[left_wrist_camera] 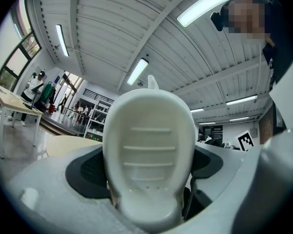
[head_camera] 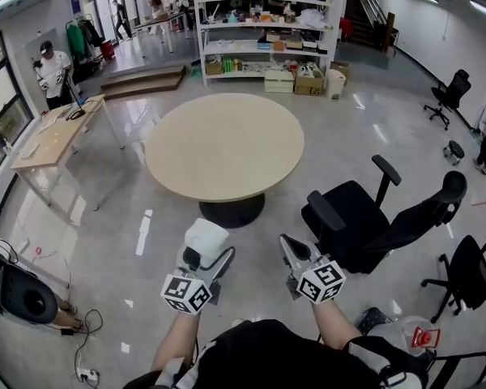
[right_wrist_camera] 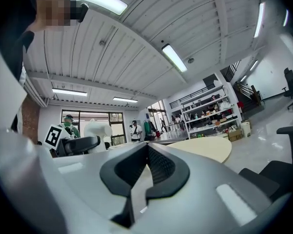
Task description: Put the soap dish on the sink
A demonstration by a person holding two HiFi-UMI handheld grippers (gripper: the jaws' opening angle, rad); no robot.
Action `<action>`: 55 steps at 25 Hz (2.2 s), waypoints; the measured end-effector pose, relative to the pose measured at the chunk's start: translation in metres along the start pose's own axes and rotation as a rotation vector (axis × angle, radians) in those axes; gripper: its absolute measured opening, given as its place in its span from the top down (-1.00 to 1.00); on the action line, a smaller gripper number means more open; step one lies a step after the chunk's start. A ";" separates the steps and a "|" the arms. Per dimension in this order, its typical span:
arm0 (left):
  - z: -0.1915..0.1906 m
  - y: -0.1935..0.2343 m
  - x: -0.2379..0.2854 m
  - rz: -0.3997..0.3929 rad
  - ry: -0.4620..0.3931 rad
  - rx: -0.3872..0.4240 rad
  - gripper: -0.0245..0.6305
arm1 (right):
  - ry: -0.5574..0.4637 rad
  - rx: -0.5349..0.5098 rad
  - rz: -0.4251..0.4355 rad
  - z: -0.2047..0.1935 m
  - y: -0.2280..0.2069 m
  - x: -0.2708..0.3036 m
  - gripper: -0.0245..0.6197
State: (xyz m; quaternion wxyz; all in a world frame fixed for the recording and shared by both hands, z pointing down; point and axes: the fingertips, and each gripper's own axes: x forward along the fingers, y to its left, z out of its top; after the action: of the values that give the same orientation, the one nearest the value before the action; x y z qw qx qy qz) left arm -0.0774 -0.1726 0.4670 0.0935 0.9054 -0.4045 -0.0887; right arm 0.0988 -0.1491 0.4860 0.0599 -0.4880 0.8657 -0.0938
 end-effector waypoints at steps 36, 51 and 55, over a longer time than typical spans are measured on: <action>0.015 0.172 0.100 0.185 -0.042 0.020 -0.51 | -0.003 0.014 0.174 0.003 -0.060 0.223 0.90; 0.000 0.190 0.215 0.175 -0.041 -0.005 -0.51 | 0.012 0.059 0.152 0.015 -0.168 0.274 0.90; -0.019 0.192 0.229 0.190 0.000 -0.023 -0.51 | 0.043 0.067 0.148 0.007 -0.188 0.278 0.90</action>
State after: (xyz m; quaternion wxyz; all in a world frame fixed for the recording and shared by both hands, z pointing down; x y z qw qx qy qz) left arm -0.0601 -0.4681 0.5119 0.1121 0.8618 -0.4875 -0.0840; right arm 0.1136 -0.4833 0.5174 0.0642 -0.4181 0.8970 -0.1284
